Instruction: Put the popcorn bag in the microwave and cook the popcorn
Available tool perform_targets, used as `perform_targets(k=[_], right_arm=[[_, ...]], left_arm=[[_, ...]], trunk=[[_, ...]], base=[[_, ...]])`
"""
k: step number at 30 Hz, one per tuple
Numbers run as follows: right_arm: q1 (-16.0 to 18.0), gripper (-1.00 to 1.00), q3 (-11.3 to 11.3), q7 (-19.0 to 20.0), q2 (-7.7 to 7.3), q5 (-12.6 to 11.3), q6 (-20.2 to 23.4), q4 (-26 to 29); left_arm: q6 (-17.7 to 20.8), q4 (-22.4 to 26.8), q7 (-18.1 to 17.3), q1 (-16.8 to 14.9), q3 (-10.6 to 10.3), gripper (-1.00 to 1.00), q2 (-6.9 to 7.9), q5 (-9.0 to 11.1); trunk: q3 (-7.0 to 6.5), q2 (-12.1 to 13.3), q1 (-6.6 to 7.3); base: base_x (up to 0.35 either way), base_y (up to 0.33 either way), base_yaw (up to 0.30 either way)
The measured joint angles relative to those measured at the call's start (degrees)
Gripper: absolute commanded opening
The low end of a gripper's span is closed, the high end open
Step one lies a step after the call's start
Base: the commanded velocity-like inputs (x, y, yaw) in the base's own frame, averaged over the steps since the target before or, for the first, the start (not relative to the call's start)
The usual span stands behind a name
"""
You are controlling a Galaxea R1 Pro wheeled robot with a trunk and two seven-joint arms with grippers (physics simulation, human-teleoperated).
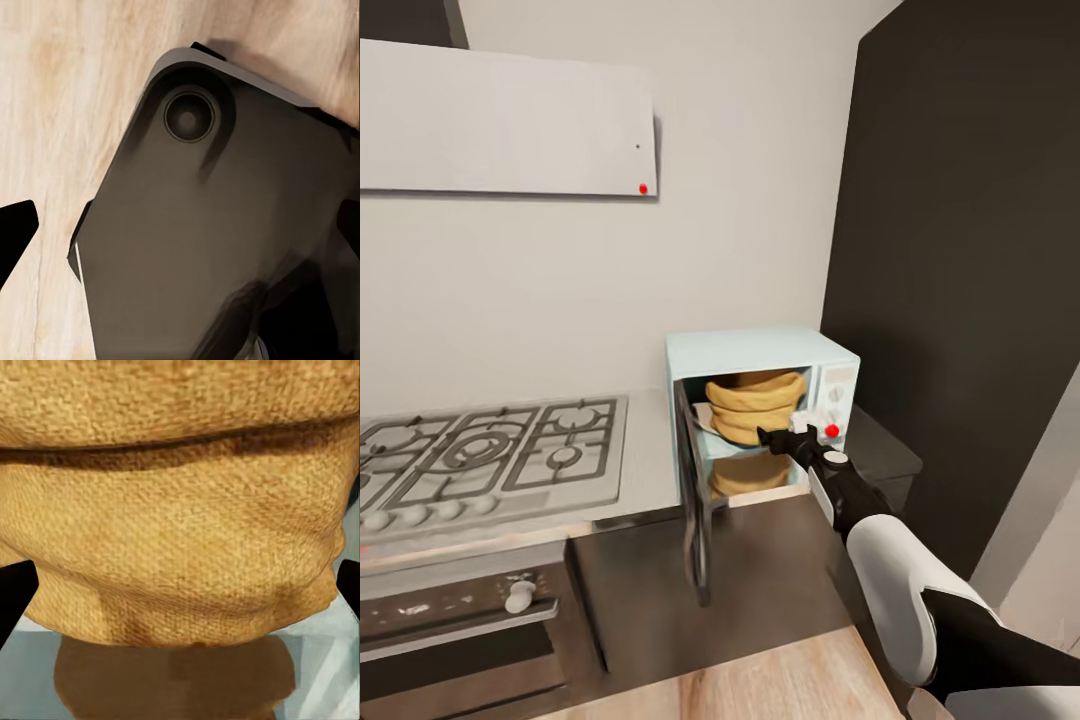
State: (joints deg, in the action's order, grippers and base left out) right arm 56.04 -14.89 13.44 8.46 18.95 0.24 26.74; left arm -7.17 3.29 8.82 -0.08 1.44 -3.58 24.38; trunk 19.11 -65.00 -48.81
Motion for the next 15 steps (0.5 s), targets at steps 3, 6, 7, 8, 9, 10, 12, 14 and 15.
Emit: perform_targets(k=[3, 6, 7, 8, 9, 10, 12, 14, 15], right_arm=[[0.00, 1.00, 0.01, 0.02, 0.02, -0.02, 0.00, -0.06], [0.00, 1.00, 0.02, 0.03, 0.30, -0.01, 0.01, -0.63], [0.00, 1.00, 0.05, 0.03, 0.37, 0.00, 0.01, -0.78], [0.00, 1.00, 0.07, 0.06, 0.44, -0.04, 0.02, -0.94], [0.00, 1.00, 0.08, 0.08, 0.54, -0.06, 0.04, -1.03], [0.00, 1.00, 0.09, 0.10, 1.00, -0.07, 0.04, -1.47], [0.03, 1.00, -0.28, -0.71, 1.23, 0.22, 0.01, -2.38], [0.00, 1.00, 0.11, 0.15, 1.47, 0.00, 0.00, -3.49], [0.00, 1.00, 0.15, 0.21, 1.47, 0.00, 0.01, -3.97]], left_arm=[[0.00, 0.00, 0.00, 0.00, 0.01, 1.00, 0.00, 0.00], [0.00, 0.00, 0.00, 0.00, 0.01, 1.00, 0.00, 0.00], [0.00, 0.00, 0.00, 0.00, 0.02, 1.00, 0.00, 0.00], [0.00, 0.00, 0.00, 0.00, 0.00, 1.00, 0.00, 0.01], [0.00, 0.00, 0.00, 0.00, 0.01, 1.00, 0.00, 0.01], [0.00, 0.00, 0.01, 0.00, 0.01, 1.00, 0.00, 0.00], [0.01, 0.02, 0.00, 0.02, 0.02, 1.00, 0.00, 0.00], [0.00, 0.00, 0.00, 0.00, 0.01, 1.00, 0.00, 0.00], [-0.02, 0.00, 0.01, 0.00, 0.02, 1.00, 0.00, 0.00]], trunk=[[0.00, 0.00, 0.00], [0.00, 0.00, 0.00], [0.00, 0.00, 0.00], [0.00, 0.00, 0.00], [0.00, 0.00, 0.00], [0.00, 0.00, 0.00], [0.00, -0.02, 0.00], [0.00, 0.00, -0.01], [0.00, 0.00, -0.02]], base=[[0.321, 0.000, 0.000], [0.321, 0.000, 0.000], [0.321, 0.000, 0.000], [0.321, 0.000, 0.000], [0.320, 0.000, 0.000], [0.319, 0.000, 0.000], [0.310, 0.000, 0.000], [0.190, 0.000, 0.000], [0.040, 0.000, 0.000]])
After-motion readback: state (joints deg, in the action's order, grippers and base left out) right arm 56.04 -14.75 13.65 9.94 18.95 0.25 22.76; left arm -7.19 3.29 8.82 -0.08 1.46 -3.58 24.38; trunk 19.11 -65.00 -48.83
